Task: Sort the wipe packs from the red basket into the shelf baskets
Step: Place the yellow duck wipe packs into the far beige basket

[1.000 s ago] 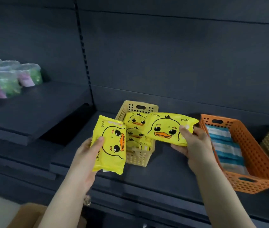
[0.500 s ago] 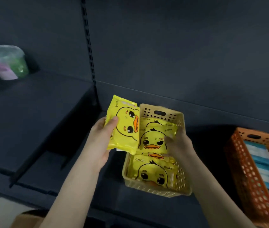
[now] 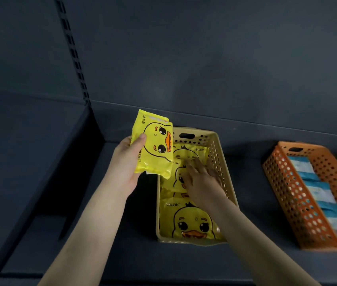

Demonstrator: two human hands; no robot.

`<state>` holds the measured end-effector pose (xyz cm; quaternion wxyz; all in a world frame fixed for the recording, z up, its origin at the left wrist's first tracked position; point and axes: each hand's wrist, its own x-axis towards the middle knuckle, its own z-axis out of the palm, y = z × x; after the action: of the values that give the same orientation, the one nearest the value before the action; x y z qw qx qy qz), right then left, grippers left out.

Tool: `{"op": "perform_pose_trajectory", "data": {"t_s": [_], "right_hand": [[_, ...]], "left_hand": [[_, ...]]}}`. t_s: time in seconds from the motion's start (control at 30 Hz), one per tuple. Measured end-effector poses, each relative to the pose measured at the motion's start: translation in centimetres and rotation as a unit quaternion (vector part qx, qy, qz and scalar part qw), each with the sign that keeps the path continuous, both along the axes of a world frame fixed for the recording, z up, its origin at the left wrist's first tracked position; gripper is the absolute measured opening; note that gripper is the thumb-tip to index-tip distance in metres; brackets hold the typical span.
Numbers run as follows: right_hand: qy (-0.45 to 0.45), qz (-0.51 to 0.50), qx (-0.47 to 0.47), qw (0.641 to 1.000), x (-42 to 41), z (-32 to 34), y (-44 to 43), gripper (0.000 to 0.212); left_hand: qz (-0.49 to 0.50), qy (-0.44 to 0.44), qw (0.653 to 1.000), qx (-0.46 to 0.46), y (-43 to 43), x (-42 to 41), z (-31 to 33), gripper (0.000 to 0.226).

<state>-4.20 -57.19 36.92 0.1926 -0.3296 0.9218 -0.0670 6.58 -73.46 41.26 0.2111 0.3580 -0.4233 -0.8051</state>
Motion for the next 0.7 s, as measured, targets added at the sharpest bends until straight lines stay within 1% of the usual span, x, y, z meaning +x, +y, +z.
{"op": "perform_pose_trajectory", "data": {"t_s": [0.03, 0.1, 0.17, 0.27, 0.4, 0.6, 0.7], "right_hand": [[-0.026, 0.009, 0.003, 1.0, -0.1, 0.1, 0.2, 0.056], [-0.044, 0.03, 0.015, 0.998, 0.0, 0.2, 0.7, 0.057], [-0.037, 0.045, 0.027, 0.998, 0.1, 0.4, 1.0, 0.056], [-0.025, 0.062, 0.03, 0.997, 0.2, 0.6, 0.7, 0.056], [-0.047, 0.034, 0.007, 0.998, 0.9, 0.5, -0.5, 0.057], [-0.01, 0.072, 0.048, 0.996, 1.9, 0.0, -0.2, 0.061], [0.009, 0.073, 0.059, 0.996, 2.3, -0.3, -0.3, 0.061]], "left_hand": [[-0.001, 0.0, 1.0, 0.0, -0.2, 0.0, 0.1, 0.026], [-0.001, 0.003, 1.0, -0.004, -0.7, -0.1, 0.3, 0.023], [0.003, 0.009, 1.0, -0.003, -1.1, -0.1, 0.3, 0.022], [-0.007, 0.013, 1.0, -0.002, -1.2, -0.2, 0.1, 0.029], [-0.01, 0.022, 1.0, 0.004, -1.2, -0.4, 0.2, 0.031], [0.0, 0.027, 1.0, 0.008, -1.3, -0.1, 0.3, 0.028], [0.0, 0.027, 1.0, 0.005, -1.3, -0.1, 0.3, 0.03]]}}
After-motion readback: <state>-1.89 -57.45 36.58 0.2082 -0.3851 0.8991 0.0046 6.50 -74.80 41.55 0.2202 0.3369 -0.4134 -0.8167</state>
